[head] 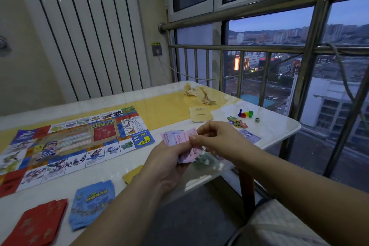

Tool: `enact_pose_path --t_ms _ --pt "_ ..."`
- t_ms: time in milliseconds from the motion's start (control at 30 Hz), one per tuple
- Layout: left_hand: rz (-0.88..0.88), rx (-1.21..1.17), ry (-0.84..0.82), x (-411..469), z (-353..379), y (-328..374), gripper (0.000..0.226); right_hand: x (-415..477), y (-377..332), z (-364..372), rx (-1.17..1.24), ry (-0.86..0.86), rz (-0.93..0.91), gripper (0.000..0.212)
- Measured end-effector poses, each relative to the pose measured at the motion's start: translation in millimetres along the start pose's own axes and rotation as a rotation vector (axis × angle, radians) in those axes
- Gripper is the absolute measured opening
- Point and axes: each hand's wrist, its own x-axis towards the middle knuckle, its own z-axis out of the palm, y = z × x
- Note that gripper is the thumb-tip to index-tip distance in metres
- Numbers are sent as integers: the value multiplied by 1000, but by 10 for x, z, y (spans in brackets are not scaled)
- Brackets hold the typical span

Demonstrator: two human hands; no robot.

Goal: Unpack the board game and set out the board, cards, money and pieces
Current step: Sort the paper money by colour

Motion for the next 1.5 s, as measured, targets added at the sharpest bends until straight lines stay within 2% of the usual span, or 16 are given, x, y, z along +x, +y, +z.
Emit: enact_pose_path --t_ms 233,400,567,767,867,1000,1100,1167,1267,1367,1433,1500 --pt "6 -74 -49 -31 37 43 19 7 72 -72 194 16 142 13" --pt "72 28 5 -10 32 -10 15 -26 77 -73 201 7 127 8" --pt "18 -18 40 1 101 -33 11 -33 53 -106 185 27 131 9" --pt "-84 -222 118 70 80 22 9 127 69 -382 27 166 101 4" --pt "-106 -264 145 84 33 57 10 185 106 -481 -175 118 103 21" --pt "-141 -282 145 27 42 88 11 235 183 -387 -452 6 109 31" --pt "-161 -270 109 -2 48 90 13 232 270 -328 -595 18 99 41" --pt "-157 -229 95 13 36 68 17 216 288 -321 -703 99 57 44" --pt "-134 -181 60 37 45 2 23 157 196 -314 -571 210 -79 34" --pt "-73 -129 23 20 106 -57 18 54 67 -232 -308 66 -52 29" --pt "-31 -97 -12 -9 151 -77 13 -6 36 -193 -221 -27 2 29" --pt "-12 -96 -14 -18 177 -81 12 -30 37 -203 -148 -36 36 24"
